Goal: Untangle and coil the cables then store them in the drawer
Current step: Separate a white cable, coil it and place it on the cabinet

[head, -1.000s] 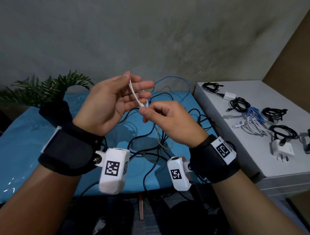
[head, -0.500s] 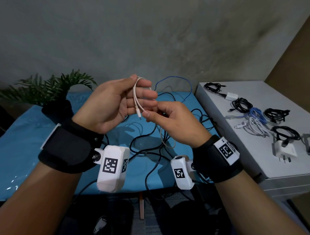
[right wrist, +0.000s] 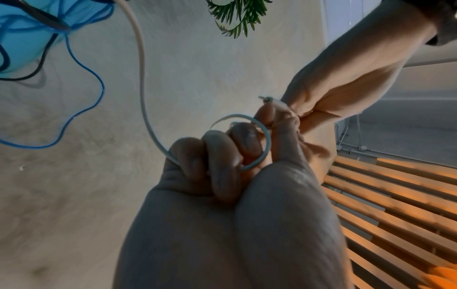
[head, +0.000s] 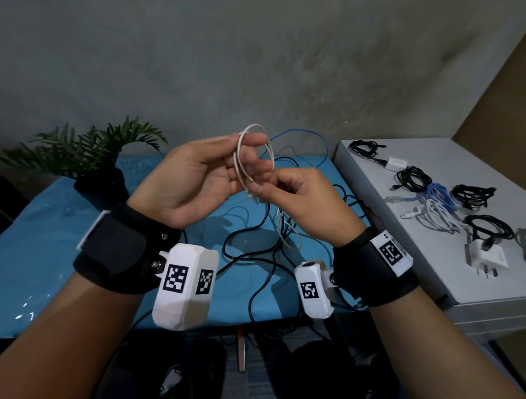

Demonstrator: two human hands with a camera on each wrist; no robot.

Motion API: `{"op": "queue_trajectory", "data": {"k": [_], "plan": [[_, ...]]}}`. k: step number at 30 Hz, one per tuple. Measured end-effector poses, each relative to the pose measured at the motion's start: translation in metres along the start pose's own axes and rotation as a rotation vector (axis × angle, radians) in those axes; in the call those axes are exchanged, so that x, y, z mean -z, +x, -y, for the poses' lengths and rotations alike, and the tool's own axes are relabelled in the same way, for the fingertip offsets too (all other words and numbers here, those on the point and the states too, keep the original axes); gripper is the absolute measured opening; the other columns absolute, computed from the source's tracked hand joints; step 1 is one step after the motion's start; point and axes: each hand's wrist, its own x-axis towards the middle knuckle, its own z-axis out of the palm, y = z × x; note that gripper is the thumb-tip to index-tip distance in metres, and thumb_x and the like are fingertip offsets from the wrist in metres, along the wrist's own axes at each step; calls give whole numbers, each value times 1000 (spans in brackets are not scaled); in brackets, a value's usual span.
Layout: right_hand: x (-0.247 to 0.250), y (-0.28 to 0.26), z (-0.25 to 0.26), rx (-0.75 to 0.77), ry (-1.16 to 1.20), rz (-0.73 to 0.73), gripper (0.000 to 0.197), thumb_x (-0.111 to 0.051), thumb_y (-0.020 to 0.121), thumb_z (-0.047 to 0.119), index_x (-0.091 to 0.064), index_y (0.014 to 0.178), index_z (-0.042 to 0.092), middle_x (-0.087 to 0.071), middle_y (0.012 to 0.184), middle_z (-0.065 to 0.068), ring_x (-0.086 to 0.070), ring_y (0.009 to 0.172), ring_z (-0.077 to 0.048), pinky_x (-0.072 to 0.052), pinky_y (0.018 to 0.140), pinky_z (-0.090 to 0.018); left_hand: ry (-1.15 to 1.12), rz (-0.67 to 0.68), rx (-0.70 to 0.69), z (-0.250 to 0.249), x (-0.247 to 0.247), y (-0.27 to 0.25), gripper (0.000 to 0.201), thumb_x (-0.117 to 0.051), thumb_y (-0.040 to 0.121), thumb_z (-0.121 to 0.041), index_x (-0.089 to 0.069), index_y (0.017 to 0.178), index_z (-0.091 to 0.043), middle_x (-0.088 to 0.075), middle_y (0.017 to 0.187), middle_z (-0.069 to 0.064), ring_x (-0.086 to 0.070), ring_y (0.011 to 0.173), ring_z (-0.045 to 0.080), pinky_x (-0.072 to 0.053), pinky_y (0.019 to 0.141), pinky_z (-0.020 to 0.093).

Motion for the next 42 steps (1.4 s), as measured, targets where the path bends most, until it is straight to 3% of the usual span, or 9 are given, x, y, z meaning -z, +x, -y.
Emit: {"op": "queue_trajectory", "data": {"k": [6, 9, 12, 17, 20, 24, 30, 37, 42], "plan": [[4, -1, 1, 25, 100, -27, 18, -70, 94, 37, -70, 96, 18, -46, 66, 1, -40, 59, -9, -33, 58, -31, -110, 103, -76, -4, 1, 1, 32, -31, 108, -25, -60, 101, -14, -37, 57, -9, -39, 53, 6, -52, 73, 23], [11, -3, 1, 13, 148, 15, 20, -65, 97, 25, -59, 116, 22, -50, 70, 2, -46, 62, -14, -37, 63, -29, -128, 45, -165, -11, 7, 1, 30, -29, 110, -26, -54, 96, -19, -45, 62, -10, -44, 55, 5, -50, 66, 21], [13, -7, 8, 26, 155, 63, 14, -54, 92, 6, -55, 101, 18, -56, 69, -11, -53, 68, -31, -42, 66, -41, -77, -60, -297, -11, 10, 2, 29, -30, 110, -26, -53, 95, -19, -67, 76, -9, -64, 69, 8, -53, 70, 22], [9, -9, 27, 140, 128, 77, 19, -51, 92, -6, -50, 91, 13, -52, 75, -8, -47, 68, -34, -38, 62, -47, 632, -116, -444, 11, -2, 5, 26, -36, 107, -27, -51, 90, -14, -66, 86, 17, -63, 79, 24, -54, 76, 43], [17, -8, 36, 204, 71, 74, 13, -54, 96, -1, -50, 100, 11, -65, 78, -6, -59, 69, -28, -48, 66, -44, 832, 15, -367, 13, -8, 2, 31, -38, 107, -20, -52, 89, 0, -58, 70, -1, -53, 61, 11, -44, 61, 23], [27, -9, 42, 231, 11, 11, 16, -68, 96, 16, -55, 103, 10, -57, 65, -9, -49, 55, -15, -38, 58, -28, 717, 210, -184, 4, -7, -4, 34, -38, 104, -26, -57, 87, -3, -57, 59, 8, -41, 48, 23, -32, 53, 34], [28, -7, 41, 230, 107, -77, 26, -76, 91, 19, -52, 89, 8, -49, 59, -20, -36, 51, -23, -31, 51, -30, 569, 268, -71, 0, -3, -8, 31, -46, 101, -25, -65, 83, -10, -36, 50, -6, -38, 42, 12, -41, 51, 21], [29, -4, 36, 259, 310, -94, 12, -51, 101, 9, -50, 88, 11, -41, 67, -9, -37, 55, -16, -32, 48, -35, 177, 405, 25, -3, -10, -20, 30, -32, 103, -28, -47, 82, -12, -45, 45, -2, -74, 66, 32, -53, 99, 42], [24, 1, 27, 181, 366, -69, 10, -45, 104, 6, -49, 96, 8, -43, 70, -3, -47, 59, -16, -49, 55, -39, -235, 495, -24, -8, -9, -17, 48, -29, 109, -22, -41, 139, 14, -35, 53, 1, -67, 60, 23, -57, 93, 43]]}}
